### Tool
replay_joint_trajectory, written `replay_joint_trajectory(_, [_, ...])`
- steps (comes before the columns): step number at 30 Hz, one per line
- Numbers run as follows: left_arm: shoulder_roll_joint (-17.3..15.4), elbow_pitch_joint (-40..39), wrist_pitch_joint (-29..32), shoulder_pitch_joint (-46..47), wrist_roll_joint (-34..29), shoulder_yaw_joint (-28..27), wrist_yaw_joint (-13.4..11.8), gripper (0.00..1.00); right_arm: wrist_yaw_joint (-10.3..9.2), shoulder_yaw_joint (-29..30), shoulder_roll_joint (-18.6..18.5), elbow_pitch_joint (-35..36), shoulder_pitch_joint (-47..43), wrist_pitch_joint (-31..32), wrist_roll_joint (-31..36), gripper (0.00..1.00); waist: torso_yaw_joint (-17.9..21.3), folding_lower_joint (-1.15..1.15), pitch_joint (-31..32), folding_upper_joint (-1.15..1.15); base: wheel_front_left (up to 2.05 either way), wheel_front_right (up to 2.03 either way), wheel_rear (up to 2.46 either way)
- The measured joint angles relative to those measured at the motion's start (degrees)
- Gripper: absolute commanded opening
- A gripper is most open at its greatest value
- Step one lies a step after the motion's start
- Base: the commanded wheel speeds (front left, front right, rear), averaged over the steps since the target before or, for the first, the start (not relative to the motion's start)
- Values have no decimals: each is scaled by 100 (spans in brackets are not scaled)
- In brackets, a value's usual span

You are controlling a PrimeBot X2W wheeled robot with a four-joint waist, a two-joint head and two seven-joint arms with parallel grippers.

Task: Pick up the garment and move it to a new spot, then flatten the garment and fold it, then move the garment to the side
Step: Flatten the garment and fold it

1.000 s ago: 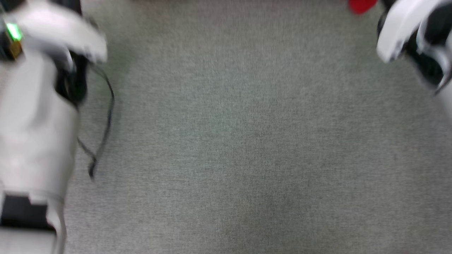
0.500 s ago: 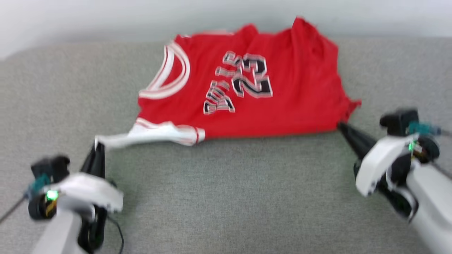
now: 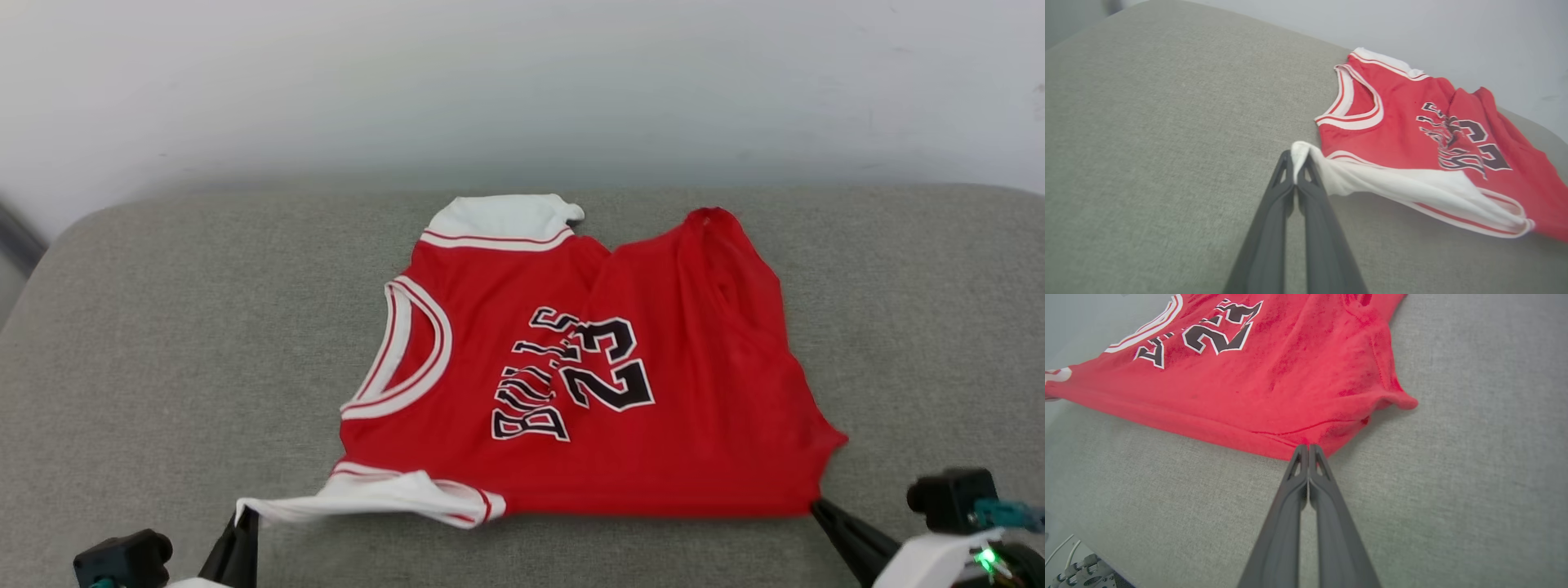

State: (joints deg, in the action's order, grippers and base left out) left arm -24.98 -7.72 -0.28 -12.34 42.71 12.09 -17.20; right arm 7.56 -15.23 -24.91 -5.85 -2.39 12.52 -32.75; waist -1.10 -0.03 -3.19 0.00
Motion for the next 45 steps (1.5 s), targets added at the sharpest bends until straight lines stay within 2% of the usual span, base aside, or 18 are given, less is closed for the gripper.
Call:
replay_joint_trajectory(5, [-151, -719, 397, -455, 40, 9, -321, 0, 0, 843, 438, 1131, -1078, 990, 369, 0, -70, 0, -9, 0, 0, 0, 0])
replay_joint_trajectory(10, [-238, -1152, 666, -526, 80, 34, -447, 0, -1, 1311, 772, 1884, -1451, 1858, 524, 0, -85, 1, -135, 0, 0, 0, 0])
replay_joint_trajectory(15, [-223, -1038, 725, -97, 80, 175, -277, 0, -3, 1381, 902, 1981, -1195, 2551, 541, 0, -83, 2, -320, 0, 0, 0, 0])
replay_joint_trajectory(21, [-166, -487, 746, 797, 14, 413, 135, 0, -4, 1112, 732, 1714, -333, 3149, 415, 0, -64, 3, -602, 0, 0, 0, 0])
replay_joint_trajectory(30, [-5, 229, 572, 2121, -114, 595, 633, 0, -5, 588, 342, 1098, 1279, 3169, 266, 0, -67, 4, -1147, 0, 0, 0, 0])
replay_joint_trajectory(35, [170, 806, 460, 2661, -121, 712, 864, 0, -7, 360, 363, 559, 1853, 2783, 127, 0, -77, 4, -1477, 0, 0, 0, 0])
replay_joint_trajectory(41, [414, 1603, 514, 2986, 42, 870, 1146, 0, -5, 142, 444, -170, 2132, 2127, -63, 0, -67, 4, -1784, 0, 0, 0, 0])
replay_joint_trajectory(42, [445, 1725, 516, 3028, 44, 906, 1174, 0, -4, 100, 450, -255, 2163, 2001, -98, 7, -64, 4, -1811, 0, 0, 0, 0])
replay_joint_trajectory(43, [471, 1835, 538, 3066, 92, 922, 1225, 0, -3, 44, 450, -344, 2192, 1870, -109, 35, -61, 4, -1832, 0, 0, 0, 0])
replay_joint_trajectory(45, [533, 2024, 530, 3135, 141, 931, 1273, 35, 0, -33, 452, -478, 2223, 1616, -167, 100, -54, 3, -1840, 0, 0, 0, 0])
